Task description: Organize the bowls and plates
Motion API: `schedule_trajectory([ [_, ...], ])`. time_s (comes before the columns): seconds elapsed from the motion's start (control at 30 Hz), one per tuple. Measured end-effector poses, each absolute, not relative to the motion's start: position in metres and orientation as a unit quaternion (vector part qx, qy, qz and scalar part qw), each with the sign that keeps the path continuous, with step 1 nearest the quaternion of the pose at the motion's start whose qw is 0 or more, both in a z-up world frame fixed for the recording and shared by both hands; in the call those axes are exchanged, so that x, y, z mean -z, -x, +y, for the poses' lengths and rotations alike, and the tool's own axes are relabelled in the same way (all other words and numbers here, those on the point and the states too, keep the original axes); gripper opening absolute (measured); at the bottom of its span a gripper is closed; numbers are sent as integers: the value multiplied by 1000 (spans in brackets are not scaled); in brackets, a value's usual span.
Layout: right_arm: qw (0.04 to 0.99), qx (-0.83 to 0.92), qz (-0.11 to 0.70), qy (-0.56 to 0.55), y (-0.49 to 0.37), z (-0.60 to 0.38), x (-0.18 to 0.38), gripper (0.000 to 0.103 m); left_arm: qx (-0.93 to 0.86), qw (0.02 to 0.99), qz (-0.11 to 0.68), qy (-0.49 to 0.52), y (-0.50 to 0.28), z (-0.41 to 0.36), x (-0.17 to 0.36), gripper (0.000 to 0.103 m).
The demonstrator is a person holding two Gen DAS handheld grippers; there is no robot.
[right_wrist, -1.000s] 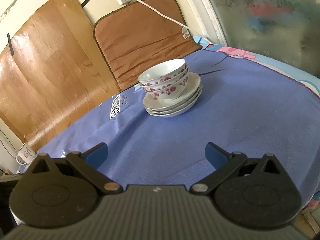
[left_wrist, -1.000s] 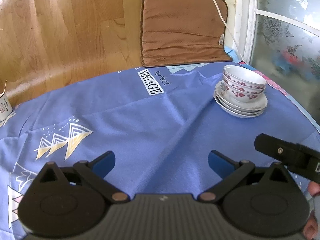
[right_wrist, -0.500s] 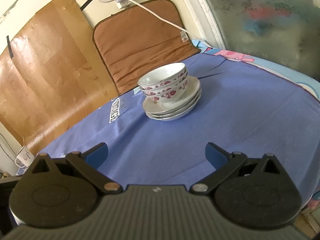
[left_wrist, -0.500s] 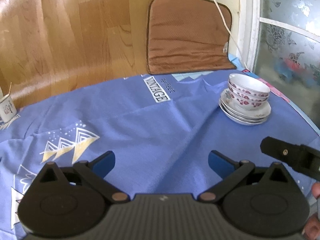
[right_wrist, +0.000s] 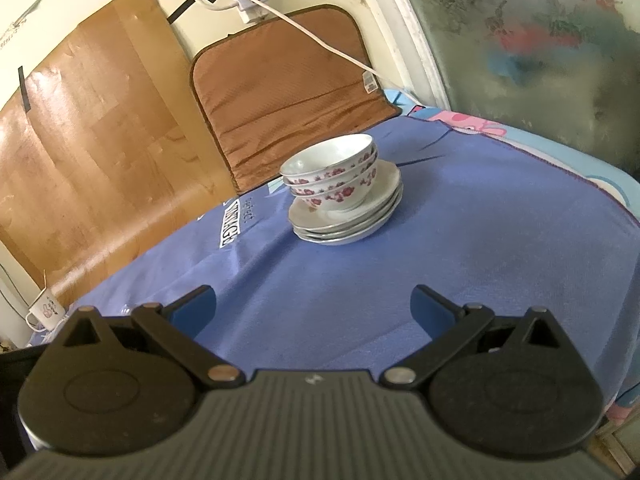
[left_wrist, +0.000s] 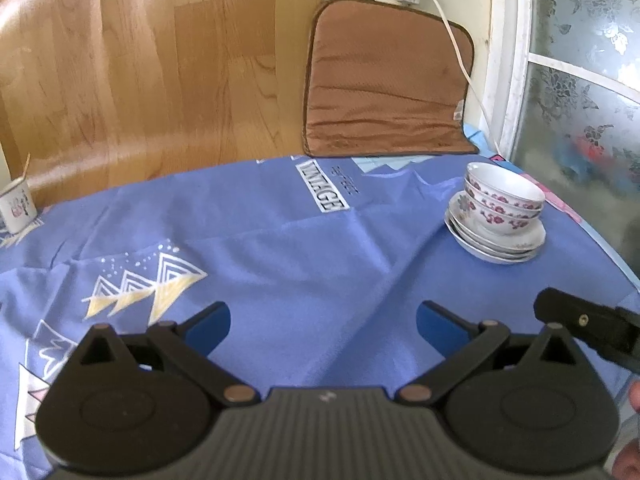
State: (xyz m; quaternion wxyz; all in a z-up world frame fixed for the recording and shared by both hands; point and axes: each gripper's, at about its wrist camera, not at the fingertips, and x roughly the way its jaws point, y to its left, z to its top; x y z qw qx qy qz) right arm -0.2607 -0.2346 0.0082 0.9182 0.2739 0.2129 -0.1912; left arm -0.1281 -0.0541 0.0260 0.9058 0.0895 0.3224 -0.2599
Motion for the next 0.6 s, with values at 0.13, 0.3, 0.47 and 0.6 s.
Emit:
schedule_trajectory([
  [0.13, 918, 193, 216, -269, 261, -231, -9, 103, 263, 901, 334, -89, 127, -55, -24, 103],
  [0.3, 919, 196, 211, -268, 263, -229, -8, 103, 253, 902, 336, -104, 128, -58, -21, 103],
  [0.47, 919, 195, 214, -268, 262, -229, -8, 103, 265, 901, 330, -91, 130, -55, -23, 103],
  [0.6, 919, 196, 212, -267, 264, -228, -8, 103, 263, 902, 330, -90, 131, -55, -23, 103],
])
